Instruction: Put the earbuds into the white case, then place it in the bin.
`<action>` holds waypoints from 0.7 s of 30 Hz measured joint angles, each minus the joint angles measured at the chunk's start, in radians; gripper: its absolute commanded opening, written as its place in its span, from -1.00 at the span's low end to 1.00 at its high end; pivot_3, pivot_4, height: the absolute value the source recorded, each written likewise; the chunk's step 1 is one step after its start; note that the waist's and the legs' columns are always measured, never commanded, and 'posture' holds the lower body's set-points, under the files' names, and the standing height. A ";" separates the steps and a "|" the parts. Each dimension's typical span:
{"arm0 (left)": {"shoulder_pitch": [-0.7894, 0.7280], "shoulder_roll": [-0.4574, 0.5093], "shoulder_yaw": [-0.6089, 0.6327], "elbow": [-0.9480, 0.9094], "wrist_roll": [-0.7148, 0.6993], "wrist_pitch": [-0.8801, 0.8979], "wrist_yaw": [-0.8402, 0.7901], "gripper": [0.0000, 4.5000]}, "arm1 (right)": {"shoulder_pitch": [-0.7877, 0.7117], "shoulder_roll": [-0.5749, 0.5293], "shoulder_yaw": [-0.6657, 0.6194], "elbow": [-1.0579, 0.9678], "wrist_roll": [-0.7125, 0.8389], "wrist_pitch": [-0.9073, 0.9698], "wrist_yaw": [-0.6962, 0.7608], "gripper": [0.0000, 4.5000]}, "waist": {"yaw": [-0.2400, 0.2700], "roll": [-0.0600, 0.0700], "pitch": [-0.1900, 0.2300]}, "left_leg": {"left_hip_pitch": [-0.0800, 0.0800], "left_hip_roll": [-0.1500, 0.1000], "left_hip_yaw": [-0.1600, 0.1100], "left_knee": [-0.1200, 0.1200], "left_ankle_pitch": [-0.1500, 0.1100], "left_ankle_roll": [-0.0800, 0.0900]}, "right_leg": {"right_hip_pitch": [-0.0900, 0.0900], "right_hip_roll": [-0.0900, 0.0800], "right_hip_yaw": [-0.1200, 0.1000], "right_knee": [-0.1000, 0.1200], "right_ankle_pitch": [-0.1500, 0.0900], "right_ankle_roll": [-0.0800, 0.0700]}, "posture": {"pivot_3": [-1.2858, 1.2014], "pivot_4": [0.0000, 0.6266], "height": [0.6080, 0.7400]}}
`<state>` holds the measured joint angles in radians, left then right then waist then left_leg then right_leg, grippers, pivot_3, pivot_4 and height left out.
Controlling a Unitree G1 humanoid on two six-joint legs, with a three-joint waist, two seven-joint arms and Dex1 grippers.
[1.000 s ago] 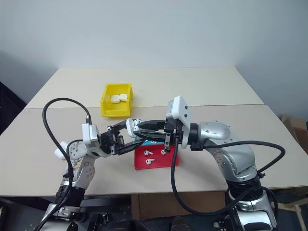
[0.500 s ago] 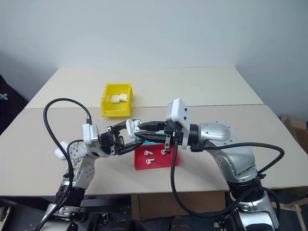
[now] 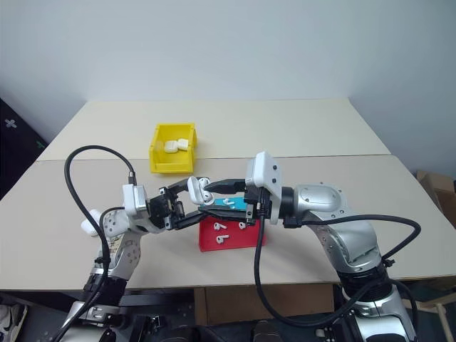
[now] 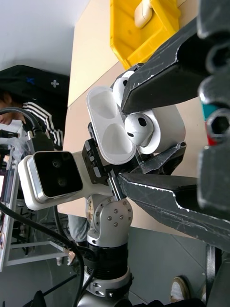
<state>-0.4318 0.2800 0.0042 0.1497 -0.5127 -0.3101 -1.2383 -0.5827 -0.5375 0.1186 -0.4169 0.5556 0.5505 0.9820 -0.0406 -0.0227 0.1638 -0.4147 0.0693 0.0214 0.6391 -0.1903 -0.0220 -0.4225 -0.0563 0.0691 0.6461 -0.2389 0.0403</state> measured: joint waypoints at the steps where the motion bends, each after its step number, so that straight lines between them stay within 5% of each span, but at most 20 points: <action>1: -0.001 0.000 0.000 0.005 0.001 -0.006 0.000 0.26 | 0.000 -0.010 -0.006 0.000 0.006 0.001 0.003 0.06 | 0.000 0.000 0.000 | 0.000 0.000 0.000 0.000 0.000 0.000 | 0.000 0.000 0.000 0.000 0.000 0.000 | 0.03 -0.52 1.00; 7: -0.004 -0.002 0.002 0.045 0.021 -0.035 0.018 0.26 | -0.001 -0.085 -0.107 -0.013 0.060 0.024 -0.002 -0.01 | 0.002 0.000 0.000 | 0.000 0.000 0.000 0.000 0.000 0.000 | 0.000 0.000 0.000 0.000 0.000 0.000 | 0.03 -0.52 1.00; 14: -0.042 -0.010 -0.003 0.072 0.109 -0.052 0.113 0.26 | 0.011 -0.097 -0.139 -0.147 0.133 0.110 -0.113 -0.98 | 0.003 0.000 0.000 | 0.000 0.000 0.000 0.000 0.000 0.000 | 0.000 0.000 0.000 0.000 0.000 0.000 | 0.03 -0.52 1.00; 21: -0.072 -0.025 -0.022 0.086 0.165 -0.051 0.186 0.26 | 0.072 -0.063 -0.038 -0.232 0.112 0.145 -0.224 -0.98 | 0.001 0.000 0.000 | 0.000 0.000 0.000 0.000 0.000 0.000 | 0.000 0.000 0.000 0.000 0.000 0.000 | 0.03 -0.52 1.00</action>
<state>-0.5042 0.2552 -0.0180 0.2361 -0.3480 -0.3615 -1.0524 -0.5110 -0.6005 0.0810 -0.6489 0.6676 0.6952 0.7582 -0.0392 -0.0232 0.1640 -0.4147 0.0691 0.0212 0.6391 -0.1903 -0.0220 -0.4224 -0.0564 0.0691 0.6460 -0.2391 0.0406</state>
